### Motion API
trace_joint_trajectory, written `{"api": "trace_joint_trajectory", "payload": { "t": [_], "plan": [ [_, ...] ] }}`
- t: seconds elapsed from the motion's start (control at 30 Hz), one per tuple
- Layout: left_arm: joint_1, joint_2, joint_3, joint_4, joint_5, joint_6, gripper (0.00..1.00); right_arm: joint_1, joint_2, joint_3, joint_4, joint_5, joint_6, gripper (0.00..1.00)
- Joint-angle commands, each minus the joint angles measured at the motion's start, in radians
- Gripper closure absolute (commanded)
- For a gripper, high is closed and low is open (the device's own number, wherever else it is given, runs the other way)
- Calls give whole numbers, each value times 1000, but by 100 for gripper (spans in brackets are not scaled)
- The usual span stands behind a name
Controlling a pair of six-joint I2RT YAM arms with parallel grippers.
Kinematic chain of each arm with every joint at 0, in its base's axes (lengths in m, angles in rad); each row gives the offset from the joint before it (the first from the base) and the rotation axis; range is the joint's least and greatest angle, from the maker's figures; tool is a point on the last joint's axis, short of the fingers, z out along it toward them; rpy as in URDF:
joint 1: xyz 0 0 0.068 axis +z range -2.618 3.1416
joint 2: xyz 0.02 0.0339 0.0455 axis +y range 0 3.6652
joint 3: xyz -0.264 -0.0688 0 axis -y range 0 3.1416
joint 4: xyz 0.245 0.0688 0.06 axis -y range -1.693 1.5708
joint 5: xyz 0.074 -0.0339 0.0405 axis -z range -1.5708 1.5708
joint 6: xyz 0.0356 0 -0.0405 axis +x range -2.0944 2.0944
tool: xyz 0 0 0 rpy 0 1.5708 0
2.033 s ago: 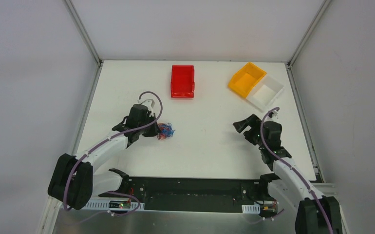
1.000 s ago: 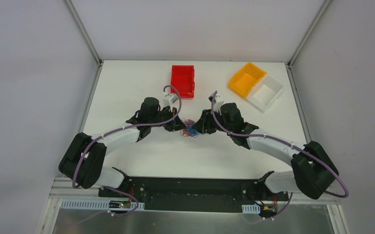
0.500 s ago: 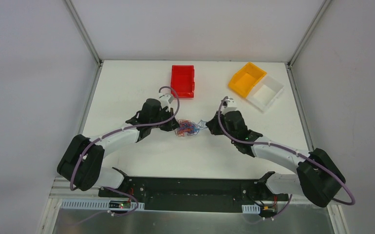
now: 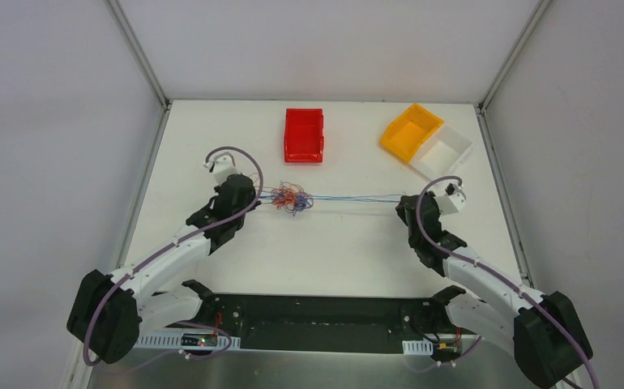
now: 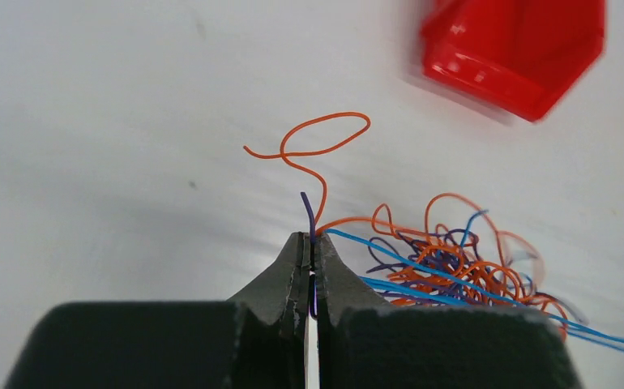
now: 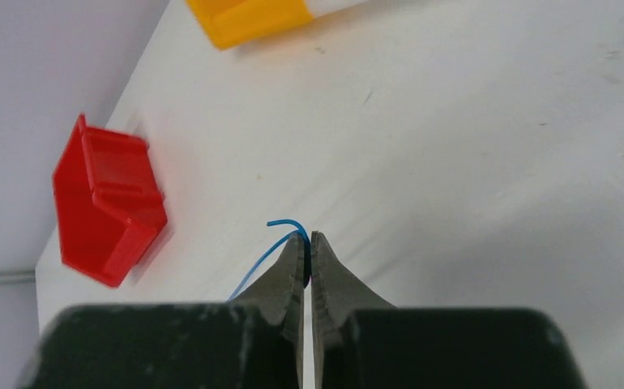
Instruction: Untangle the cables
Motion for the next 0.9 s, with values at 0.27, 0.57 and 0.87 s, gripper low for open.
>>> {"api": "trace_joint_trajectory", "payload": {
  "t": [0.27, 0.57, 0.87],
  "plan": [
    [54, -152, -79, -261, -552, -217, 100, -194, -228, -92, -265, 341, 276, 100],
    [54, -119, -115, 161, 195, 236, 100, -195, -132, -38, 67, -279, -219, 86],
    [54, -86, -115, 225, 362, 270, 100, -14, 88, 116, 55, -404, -425, 24]
  ]
}}
